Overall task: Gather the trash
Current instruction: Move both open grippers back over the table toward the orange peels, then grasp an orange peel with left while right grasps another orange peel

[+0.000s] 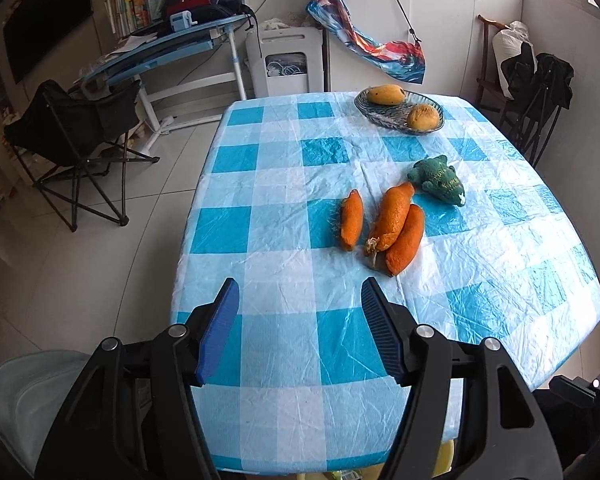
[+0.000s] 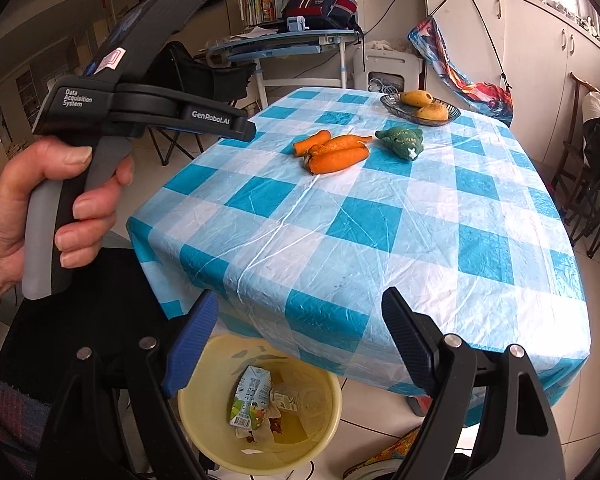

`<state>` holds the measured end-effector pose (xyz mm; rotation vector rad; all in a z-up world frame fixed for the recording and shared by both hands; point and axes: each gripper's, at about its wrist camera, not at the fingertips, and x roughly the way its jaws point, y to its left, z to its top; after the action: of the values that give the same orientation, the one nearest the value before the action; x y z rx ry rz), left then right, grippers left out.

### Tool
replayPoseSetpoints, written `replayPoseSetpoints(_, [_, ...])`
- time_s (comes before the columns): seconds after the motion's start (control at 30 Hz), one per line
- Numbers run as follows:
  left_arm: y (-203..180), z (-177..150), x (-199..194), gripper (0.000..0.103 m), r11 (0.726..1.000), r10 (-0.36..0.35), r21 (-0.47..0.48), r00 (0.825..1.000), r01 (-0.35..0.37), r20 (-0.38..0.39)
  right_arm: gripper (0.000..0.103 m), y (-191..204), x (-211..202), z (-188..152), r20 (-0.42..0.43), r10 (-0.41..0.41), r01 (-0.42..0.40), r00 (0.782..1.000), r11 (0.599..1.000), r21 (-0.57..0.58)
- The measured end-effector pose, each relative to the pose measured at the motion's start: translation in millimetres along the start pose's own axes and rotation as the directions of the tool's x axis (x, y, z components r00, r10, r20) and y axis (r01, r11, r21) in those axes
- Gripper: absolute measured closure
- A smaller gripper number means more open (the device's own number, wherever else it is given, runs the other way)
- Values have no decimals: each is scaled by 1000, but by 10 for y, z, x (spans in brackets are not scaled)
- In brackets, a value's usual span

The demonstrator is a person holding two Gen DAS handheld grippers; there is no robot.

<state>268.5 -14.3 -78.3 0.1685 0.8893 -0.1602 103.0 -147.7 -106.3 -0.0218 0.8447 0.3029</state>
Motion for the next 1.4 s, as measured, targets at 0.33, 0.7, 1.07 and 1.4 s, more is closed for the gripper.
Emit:
replayPoseSetpoints(0.33, [-45, 187, 596, 42, 1000, -16, -6, 998, 15, -60, 25, -176, 358, 283, -35, 7, -7, 999, 1000, 5])
replayPoseSetpoints(0.7, [-117, 327, 947, 53, 995, -93, 14, 990, 95, -106, 33, -284, 626, 478, -50, 18, -15, 999, 998, 56])
replayPoseSetpoints(1.07, [27, 406, 905, 89, 992, -122, 13, 989, 123, -79, 45, -517, 922, 887, -34, 25, -19, 999, 985, 171])
replayPoseSetpoints(1.4, [-193, 544, 989, 77, 983, -90, 155, 995, 97, -46, 52, -518, 1242, 1049, -76, 43, -28, 996, 982, 186])
